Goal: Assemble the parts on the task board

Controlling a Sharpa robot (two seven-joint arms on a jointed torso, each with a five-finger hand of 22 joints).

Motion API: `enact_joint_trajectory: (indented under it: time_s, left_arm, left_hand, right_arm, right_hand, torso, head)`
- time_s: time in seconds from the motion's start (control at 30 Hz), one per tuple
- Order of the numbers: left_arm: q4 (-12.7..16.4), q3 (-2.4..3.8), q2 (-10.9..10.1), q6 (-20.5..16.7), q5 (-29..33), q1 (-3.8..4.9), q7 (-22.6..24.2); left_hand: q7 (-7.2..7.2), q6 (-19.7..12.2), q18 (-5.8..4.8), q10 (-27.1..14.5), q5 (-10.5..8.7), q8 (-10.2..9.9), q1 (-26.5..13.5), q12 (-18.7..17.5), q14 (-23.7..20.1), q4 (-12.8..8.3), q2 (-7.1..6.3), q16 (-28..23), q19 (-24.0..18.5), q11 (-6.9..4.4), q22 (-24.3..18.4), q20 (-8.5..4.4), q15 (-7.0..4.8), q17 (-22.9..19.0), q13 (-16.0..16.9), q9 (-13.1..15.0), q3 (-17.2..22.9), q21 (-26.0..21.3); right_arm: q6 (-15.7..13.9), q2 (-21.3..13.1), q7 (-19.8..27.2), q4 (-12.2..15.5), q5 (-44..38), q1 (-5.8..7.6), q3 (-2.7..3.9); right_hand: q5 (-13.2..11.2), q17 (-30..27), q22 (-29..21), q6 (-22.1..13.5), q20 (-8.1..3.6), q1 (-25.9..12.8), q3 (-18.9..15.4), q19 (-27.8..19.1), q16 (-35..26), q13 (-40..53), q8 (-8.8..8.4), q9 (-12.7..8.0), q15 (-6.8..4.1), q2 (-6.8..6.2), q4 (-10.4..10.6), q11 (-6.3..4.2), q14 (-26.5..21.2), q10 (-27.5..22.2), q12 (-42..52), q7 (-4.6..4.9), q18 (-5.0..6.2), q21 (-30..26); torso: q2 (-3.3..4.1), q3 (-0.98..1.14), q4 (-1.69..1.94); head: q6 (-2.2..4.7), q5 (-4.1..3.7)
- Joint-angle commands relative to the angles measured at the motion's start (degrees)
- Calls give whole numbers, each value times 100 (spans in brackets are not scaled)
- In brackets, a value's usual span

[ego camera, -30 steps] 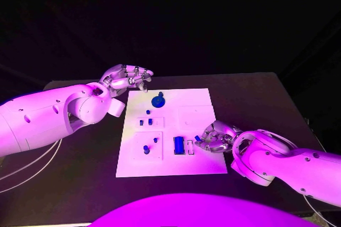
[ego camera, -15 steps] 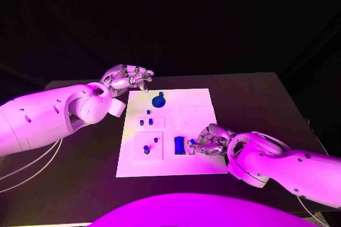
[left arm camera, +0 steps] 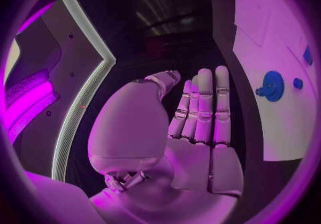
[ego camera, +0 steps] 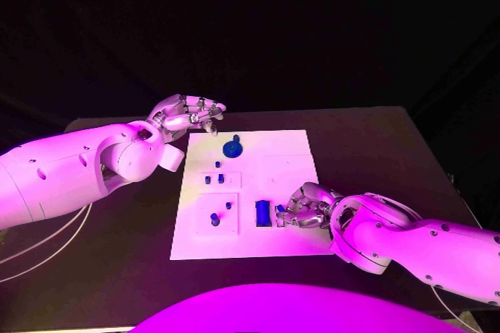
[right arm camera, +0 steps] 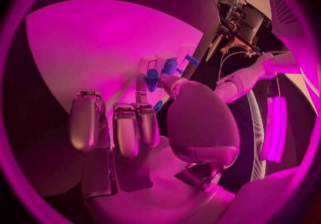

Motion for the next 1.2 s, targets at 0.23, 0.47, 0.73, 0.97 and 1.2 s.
enact_joint_trajectory:
  time_s: [0.23,0.47,0.73,0.97,1.2]
  left_arm:
    - [13,3,5,92,-23,2,35]
    - [10,3,6,92,-23,2,35]
    - [8,3,0,87,-27,2,31]
    - [5,3,-4,86,-28,2,27]
    - [6,3,-24,74,-30,2,19]
  left_hand:
    - [2,-49,75,-37,8,10,-25,30,-32,34,17,17,36,-12,-13,14,27,10,-10,-6,-7,-45]
    - [-1,-48,76,-38,9,13,-18,31,-33,35,17,17,38,-14,-16,14,26,10,-10,-5,-7,-49]
    - [-1,-48,76,-38,9,13,-18,31,-33,35,17,17,38,-14,-16,14,26,10,-10,-5,-7,-49]
    - [-1,-48,76,-38,9,13,-18,31,-33,35,17,17,38,-14,-16,14,26,10,-10,-5,-7,-49]
    - [-1,-48,76,-38,9,13,-18,31,-33,35,17,17,38,-14,-16,14,26,10,-10,-5,-7,-49]
  right_arm:
    - [108,52,72,-64,13,-14,-6]
    - [114,84,84,-42,121,-15,-7]
    - [106,80,91,-47,148,-15,-7]
    - [85,33,114,-1,125,-16,-7]
    - [9,-118,261,91,187,-29,-8]
  right_hand:
    - [-51,1300,1100,45,-8,-233,-225,162,-27,1373,-49,-1,21,-1,-6,43,544,502,-8,26,0,-46]
    - [-50,1300,1098,47,-8,-278,-292,159,-28,1370,-54,0,20,18,-3,43,544,500,-12,25,2,-54]
    - [-50,1288,1093,44,-8,-304,-333,154,-33,1364,-59,-1,20,26,-3,43,542,495,-20,25,5,-75]
    - [-49,1290,1093,43,-7,-309,-344,154,-32,1367,-61,0,20,28,-4,44,542,497,-16,25,5,-75]
    - [-45,1291,1094,41,-8,-277,-373,155,-31,1368,-63,2,19,20,-28,40,542,497,-15,20,5,-71]
  torso:
    - [1,3,0]
    - [0,5,-3]
    - [-1,1,-6]
    - [-1,5,2]
    - [7,6,-2]
  head:
    - [0,4]
    - [0,6]
    - [0,8]
    - [0,13]
    - [0,47]
